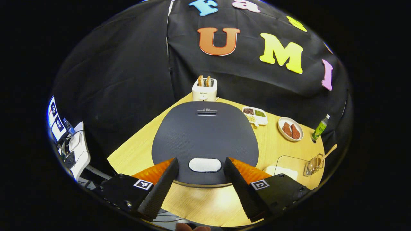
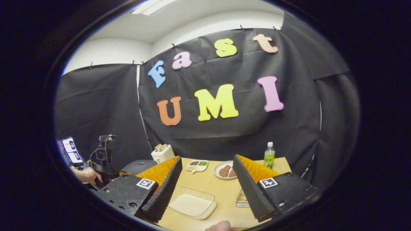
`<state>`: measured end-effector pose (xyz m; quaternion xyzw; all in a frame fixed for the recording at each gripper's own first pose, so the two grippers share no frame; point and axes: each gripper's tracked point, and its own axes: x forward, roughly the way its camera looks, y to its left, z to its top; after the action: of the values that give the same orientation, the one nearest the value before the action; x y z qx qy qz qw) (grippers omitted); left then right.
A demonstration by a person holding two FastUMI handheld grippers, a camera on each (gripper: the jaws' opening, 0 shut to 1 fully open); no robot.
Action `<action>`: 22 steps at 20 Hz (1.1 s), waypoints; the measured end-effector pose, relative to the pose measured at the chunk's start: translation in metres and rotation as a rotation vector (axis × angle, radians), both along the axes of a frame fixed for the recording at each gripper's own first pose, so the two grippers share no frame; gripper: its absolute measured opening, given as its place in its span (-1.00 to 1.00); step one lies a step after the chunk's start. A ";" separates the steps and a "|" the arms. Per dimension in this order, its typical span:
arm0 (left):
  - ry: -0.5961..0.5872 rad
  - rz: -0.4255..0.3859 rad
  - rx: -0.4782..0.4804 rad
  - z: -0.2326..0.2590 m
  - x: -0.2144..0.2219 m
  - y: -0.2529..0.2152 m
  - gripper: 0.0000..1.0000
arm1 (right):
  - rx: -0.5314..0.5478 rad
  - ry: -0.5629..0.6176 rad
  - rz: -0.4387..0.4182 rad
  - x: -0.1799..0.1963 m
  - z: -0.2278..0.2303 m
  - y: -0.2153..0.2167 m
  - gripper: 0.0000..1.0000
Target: Close the left gripper, press the button to open the rice cooker; take a wooden spoon from the chopstick holder with the right hand, scoop a spoonful of rice and pour it into the rice cooker, then put the wooden spoon back into the chopstick holder.
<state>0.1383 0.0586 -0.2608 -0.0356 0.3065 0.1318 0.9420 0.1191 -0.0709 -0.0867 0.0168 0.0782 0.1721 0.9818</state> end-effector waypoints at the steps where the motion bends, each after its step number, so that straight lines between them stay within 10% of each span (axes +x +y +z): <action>1: -0.040 -0.019 0.006 0.012 -0.002 0.000 0.90 | -0.010 -0.017 -0.014 -0.007 0.007 0.004 1.00; 22: -0.649 -0.432 -0.069 0.255 -0.266 -0.034 0.88 | -0.050 -0.184 -0.374 -0.258 0.083 0.118 1.00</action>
<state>-0.1278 0.0245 -0.0056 -0.0416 -0.0029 -0.0980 0.9943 -0.1392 0.0471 -0.0037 -0.0092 -0.0120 -0.0144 0.9998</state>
